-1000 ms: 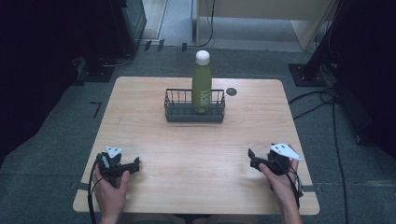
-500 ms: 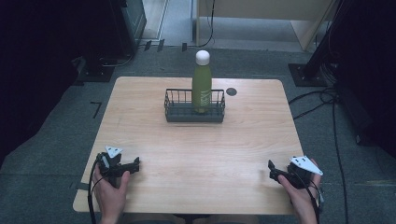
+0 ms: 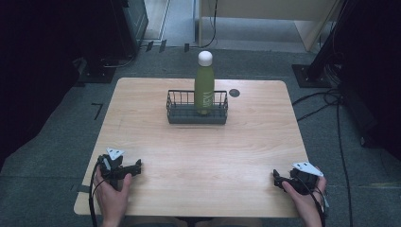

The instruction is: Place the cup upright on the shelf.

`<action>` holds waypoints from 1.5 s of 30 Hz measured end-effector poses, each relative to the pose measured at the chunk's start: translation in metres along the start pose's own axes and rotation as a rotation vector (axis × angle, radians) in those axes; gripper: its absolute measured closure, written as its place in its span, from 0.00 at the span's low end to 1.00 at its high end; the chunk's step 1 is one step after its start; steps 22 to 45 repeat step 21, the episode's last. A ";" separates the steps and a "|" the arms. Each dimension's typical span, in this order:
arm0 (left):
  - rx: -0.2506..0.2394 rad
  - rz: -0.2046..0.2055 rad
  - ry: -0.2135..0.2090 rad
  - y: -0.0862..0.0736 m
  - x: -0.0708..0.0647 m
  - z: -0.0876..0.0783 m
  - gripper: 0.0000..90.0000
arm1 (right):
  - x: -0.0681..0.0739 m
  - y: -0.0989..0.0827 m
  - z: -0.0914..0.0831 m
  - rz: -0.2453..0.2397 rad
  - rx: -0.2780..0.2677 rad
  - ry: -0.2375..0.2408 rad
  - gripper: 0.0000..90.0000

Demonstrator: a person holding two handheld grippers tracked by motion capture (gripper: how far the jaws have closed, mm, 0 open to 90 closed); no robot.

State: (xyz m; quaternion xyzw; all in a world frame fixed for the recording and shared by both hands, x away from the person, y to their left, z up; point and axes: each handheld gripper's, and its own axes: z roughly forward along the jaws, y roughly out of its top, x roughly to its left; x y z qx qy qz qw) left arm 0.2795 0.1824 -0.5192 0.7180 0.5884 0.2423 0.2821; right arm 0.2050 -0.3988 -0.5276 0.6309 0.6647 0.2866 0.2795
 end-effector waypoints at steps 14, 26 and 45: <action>0.001 0.000 0.000 0.000 0.000 0.000 0.00 | -0.001 0.001 0.003 0.034 0.023 0.017 0.00; 0.001 0.000 0.000 0.000 0.000 0.000 0.00 | 0.000 0.003 0.004 0.038 0.023 0.011 0.00; 0.001 0.000 0.000 0.000 0.000 0.000 0.00 | 0.000 0.003 0.004 0.038 0.023 0.011 0.00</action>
